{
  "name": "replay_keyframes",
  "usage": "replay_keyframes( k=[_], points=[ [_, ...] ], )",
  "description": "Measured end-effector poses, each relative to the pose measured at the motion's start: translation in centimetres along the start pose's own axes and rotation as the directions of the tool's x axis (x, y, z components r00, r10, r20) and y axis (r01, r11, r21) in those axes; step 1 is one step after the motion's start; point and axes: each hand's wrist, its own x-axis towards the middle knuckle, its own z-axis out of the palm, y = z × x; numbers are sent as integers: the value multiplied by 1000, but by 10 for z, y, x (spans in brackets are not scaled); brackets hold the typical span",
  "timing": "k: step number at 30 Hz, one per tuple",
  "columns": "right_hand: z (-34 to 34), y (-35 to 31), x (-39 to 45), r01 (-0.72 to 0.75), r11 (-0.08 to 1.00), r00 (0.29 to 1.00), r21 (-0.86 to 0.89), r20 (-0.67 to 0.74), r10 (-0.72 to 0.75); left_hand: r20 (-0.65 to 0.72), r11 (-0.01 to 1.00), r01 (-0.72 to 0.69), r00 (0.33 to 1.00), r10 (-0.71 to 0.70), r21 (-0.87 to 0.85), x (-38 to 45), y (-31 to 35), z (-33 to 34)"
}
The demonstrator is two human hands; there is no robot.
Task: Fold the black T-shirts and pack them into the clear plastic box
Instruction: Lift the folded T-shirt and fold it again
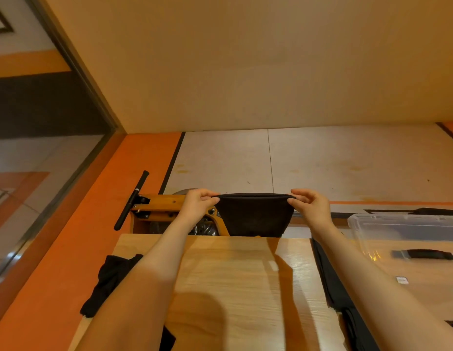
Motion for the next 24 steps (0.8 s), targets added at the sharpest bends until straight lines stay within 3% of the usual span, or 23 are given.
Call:
replay_keyframes(
  k=[10,18,24],
  points=[
    [-20,64,-76,-169,984,978,-54,113,175,181,989,122,974,-134,79,-54,-57,14],
    [-18,106,-142,-248,956,964,-159,53,259,295,966,234,920,-257,111,-105,-108,24],
    [-11,135,-188,-256,919,963,-300,5,270,399,970,235,884,-243,70,-143,-153,30]
  ],
)
